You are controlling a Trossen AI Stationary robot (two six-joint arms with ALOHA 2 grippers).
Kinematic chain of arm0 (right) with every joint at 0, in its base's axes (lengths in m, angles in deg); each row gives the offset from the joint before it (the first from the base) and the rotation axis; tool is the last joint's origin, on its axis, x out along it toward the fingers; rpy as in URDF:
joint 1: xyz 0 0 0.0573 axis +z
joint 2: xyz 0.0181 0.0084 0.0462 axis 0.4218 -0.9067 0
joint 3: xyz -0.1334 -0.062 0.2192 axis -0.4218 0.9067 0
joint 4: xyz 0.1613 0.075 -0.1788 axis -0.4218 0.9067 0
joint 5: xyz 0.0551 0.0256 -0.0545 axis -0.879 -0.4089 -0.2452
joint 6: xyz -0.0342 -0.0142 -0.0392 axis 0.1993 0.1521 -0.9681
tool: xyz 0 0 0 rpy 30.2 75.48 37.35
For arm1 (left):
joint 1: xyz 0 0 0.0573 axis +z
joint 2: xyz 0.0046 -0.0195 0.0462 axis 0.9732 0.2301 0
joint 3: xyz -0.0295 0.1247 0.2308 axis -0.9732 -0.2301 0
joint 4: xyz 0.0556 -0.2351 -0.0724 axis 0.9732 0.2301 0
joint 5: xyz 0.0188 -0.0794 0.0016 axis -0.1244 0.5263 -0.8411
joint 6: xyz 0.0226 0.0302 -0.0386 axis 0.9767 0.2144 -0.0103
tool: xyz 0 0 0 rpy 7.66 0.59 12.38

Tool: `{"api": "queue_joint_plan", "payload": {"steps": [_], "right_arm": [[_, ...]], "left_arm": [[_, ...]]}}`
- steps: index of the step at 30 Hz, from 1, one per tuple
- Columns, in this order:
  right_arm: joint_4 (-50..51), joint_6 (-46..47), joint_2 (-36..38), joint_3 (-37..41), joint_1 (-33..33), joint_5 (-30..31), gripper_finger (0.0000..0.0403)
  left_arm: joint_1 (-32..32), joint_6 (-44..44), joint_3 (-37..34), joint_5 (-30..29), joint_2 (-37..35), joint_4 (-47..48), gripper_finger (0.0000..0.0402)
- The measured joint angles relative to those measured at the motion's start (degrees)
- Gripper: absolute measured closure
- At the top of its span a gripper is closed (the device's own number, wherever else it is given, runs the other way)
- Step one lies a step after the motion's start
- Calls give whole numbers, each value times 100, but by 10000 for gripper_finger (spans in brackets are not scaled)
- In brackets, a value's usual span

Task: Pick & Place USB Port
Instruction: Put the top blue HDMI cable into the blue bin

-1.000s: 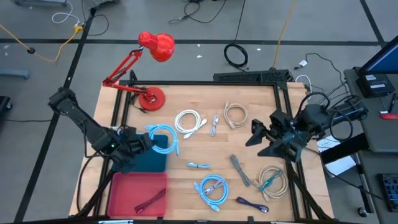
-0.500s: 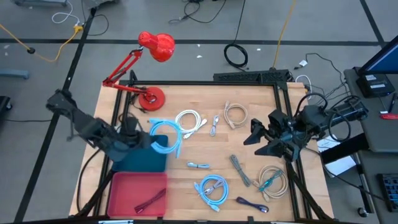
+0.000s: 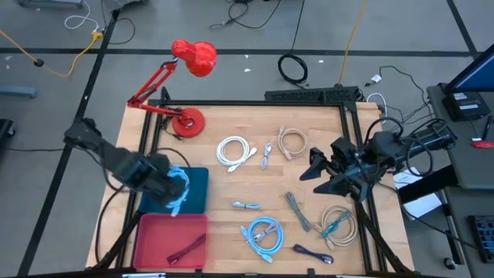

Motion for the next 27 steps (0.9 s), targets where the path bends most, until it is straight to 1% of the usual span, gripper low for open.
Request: {"api": "queue_joint_plan", "payload": {"steps": [3,5,8,12,15,18,22,27], "right_arm": [[-13,13,-42,0,2,-18,165],[2,40,-58,0,2,-18,165],[-4,105,-77,0,2,-20,165],[-3,148,-79,0,2,-21,165],[-2,148,-79,0,2,-22,165],[-3,138,-79,0,2,-24,165],[-3,76,-79,0,2,-24,165],[-4,45,-79,0,2,-24,165]], "left_arm": [[0,3,-396,-16,163,-43,366],[0,-38,-539,0,254,1,366],[-14,-151,-565,-40,289,-11,366],[-17,-285,-471,-304,293,-45,366],[1,-308,-451,-337,293,-90,366],[37,-259,-477,-369,290,-304,366],[42,-245,-549,-595,291,-658,366],[116,-267,-604,-682,386,-675,366]]}}
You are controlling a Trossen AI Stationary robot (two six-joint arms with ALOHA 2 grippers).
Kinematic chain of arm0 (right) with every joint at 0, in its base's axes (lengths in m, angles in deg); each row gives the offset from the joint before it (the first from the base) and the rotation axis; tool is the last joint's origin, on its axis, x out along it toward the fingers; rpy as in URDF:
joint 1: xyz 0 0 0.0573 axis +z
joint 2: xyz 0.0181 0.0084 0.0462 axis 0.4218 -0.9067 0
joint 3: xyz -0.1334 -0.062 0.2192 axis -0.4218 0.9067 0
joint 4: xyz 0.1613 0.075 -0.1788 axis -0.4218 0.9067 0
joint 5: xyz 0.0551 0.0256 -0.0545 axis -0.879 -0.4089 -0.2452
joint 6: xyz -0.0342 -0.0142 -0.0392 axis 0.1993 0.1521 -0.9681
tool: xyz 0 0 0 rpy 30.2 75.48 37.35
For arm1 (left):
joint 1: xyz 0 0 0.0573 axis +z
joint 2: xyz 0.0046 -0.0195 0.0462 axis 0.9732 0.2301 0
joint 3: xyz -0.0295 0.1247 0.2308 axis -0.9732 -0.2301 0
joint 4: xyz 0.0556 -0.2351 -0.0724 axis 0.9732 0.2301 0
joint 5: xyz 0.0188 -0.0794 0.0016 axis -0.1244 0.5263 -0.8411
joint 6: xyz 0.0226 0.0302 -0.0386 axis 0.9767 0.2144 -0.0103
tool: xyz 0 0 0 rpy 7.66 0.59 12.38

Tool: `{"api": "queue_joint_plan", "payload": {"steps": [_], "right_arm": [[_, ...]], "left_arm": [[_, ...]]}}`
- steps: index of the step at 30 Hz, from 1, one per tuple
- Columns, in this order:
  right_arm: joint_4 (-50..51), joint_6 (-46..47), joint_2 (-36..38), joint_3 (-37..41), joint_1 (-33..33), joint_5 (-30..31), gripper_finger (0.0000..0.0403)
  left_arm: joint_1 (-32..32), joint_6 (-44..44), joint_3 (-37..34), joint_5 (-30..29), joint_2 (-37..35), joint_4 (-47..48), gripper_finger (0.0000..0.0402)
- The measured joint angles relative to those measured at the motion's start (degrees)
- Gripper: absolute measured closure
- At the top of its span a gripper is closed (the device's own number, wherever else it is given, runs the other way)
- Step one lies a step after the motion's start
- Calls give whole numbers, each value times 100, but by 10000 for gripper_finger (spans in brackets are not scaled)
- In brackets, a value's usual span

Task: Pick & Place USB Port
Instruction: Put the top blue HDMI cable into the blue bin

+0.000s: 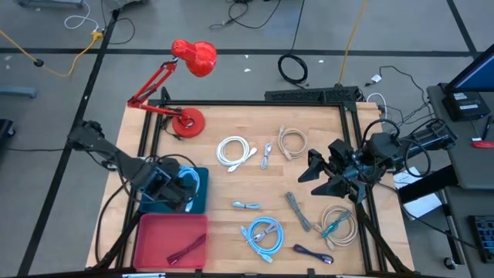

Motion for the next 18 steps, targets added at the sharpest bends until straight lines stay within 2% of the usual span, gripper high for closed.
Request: {"api": "queue_joint_plan", "payload": {"steps": [9,18], "right_arm": [[0,45,0,0,0,0,165],[0,105,0,0,2,-20,165]], "left_arm": [[230,200,-3,-94,179,-127,366],[254,298,-5,161,523,-297,366]]}}
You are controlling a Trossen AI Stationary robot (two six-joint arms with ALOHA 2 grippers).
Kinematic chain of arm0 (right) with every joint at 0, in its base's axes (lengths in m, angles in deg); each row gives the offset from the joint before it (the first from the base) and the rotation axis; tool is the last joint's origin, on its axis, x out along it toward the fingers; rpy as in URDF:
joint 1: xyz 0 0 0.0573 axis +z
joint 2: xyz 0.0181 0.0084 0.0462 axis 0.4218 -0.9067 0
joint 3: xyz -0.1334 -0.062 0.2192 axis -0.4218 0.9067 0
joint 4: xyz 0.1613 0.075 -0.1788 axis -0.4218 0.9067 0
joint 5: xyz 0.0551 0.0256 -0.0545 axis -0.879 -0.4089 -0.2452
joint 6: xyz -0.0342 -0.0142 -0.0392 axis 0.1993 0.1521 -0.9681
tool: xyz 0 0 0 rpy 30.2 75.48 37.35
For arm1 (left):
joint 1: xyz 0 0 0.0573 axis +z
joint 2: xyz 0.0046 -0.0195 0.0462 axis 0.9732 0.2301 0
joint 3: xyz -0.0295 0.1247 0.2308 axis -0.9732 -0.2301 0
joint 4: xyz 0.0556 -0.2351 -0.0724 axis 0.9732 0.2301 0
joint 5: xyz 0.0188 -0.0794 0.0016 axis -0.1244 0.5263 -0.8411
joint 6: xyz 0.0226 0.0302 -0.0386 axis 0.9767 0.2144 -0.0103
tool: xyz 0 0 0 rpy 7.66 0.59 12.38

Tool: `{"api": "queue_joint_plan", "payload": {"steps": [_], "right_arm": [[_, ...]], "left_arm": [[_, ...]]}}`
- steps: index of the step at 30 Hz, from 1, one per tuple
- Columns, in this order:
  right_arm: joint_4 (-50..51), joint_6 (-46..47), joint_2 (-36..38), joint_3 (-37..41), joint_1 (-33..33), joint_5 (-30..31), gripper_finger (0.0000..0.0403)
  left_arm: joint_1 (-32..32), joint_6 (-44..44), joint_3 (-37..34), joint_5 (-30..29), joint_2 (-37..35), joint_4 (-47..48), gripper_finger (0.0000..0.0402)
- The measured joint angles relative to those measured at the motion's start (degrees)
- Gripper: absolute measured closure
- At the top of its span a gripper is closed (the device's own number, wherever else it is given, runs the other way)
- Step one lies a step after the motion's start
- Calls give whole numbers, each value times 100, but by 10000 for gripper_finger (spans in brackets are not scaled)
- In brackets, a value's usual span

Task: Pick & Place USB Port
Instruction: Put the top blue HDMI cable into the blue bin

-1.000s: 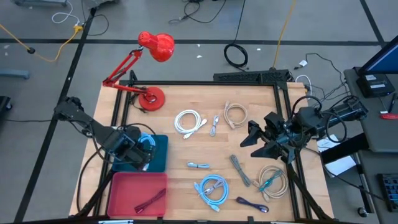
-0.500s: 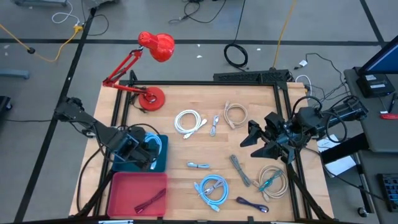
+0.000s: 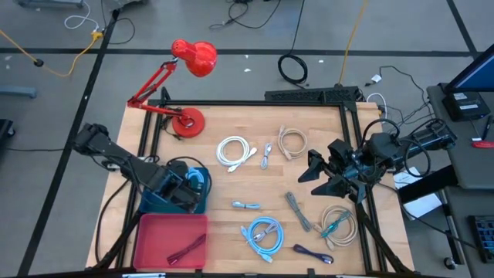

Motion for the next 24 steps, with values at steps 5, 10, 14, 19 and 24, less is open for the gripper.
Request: {"api": "queue_joint_plan", "payload": {"steps": [5,10,14,19,24], "right_arm": [[-43,2,0,0,0,0,165],[-105,0,0,0,0,0,165],[-111,0,-2,0,0,0,165],[-177,84,-2,0,0,-2,165],[-236,108,0,0,0,-2,165]], "left_arm": [[0,-42,-32,97,14,-63,366],[2,-81,-387,243,13,-527,366],[4,-80,-865,420,13,-1162,366],[0,-187,-1060,448,13,-1203,366],[2,-151,-1060,521,-12,-1133,293]]}}
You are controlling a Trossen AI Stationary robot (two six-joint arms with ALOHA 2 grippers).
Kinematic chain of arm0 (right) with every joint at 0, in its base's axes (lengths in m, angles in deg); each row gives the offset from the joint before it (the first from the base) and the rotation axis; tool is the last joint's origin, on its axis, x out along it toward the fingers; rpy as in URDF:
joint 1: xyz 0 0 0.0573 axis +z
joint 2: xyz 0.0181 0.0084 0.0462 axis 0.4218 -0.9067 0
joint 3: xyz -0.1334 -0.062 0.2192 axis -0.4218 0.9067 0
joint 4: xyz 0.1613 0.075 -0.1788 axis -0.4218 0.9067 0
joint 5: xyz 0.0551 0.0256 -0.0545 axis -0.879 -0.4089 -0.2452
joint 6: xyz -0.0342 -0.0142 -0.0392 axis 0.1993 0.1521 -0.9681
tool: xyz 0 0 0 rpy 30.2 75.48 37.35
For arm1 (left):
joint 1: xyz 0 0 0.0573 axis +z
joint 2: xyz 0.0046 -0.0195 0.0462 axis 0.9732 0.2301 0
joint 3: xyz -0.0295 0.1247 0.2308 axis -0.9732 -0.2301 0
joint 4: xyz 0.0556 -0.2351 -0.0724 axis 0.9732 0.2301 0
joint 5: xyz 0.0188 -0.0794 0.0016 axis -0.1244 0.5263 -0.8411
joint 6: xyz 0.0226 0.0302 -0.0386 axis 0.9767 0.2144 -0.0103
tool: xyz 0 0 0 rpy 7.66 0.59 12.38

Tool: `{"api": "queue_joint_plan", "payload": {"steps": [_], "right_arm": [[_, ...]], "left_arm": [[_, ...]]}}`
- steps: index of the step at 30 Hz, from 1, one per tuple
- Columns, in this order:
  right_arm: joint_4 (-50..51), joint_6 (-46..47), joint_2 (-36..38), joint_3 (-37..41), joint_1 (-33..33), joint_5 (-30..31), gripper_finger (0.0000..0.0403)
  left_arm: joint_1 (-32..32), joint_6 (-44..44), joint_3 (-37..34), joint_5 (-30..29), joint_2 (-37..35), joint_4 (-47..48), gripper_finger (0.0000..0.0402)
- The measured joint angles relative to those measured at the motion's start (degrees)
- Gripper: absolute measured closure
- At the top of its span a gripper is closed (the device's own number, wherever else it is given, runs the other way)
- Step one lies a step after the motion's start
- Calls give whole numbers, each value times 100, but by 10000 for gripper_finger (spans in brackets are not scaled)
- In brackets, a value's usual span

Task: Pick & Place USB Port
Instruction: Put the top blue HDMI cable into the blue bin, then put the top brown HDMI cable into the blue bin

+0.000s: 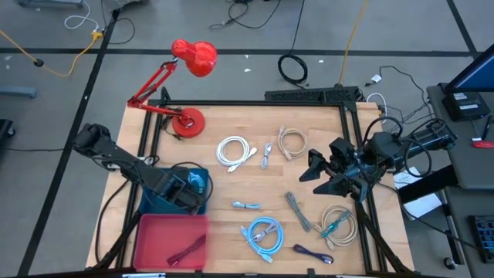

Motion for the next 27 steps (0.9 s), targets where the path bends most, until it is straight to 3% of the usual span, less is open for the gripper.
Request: {"api": "queue_joint_plan", "payload": {"steps": [8,17,21,24,27], "right_arm": [[-10,-4,-2,0,0,0,165],[-11,-9,0,0,0,2,165],[-9,-7,0,0,0,2,165],[-7,-16,-2,0,0,11,165],[-1,-16,-1,0,0,29,165]], "left_arm": [[25,56,0,185,2,193,175],[20,486,314,653,-39,1142,155],[26,551,927,-284,-180,1635,154],[73,581,1548,-1722,-343,1491,154],[144,977,2109,-3372,-555,724,154]]}}
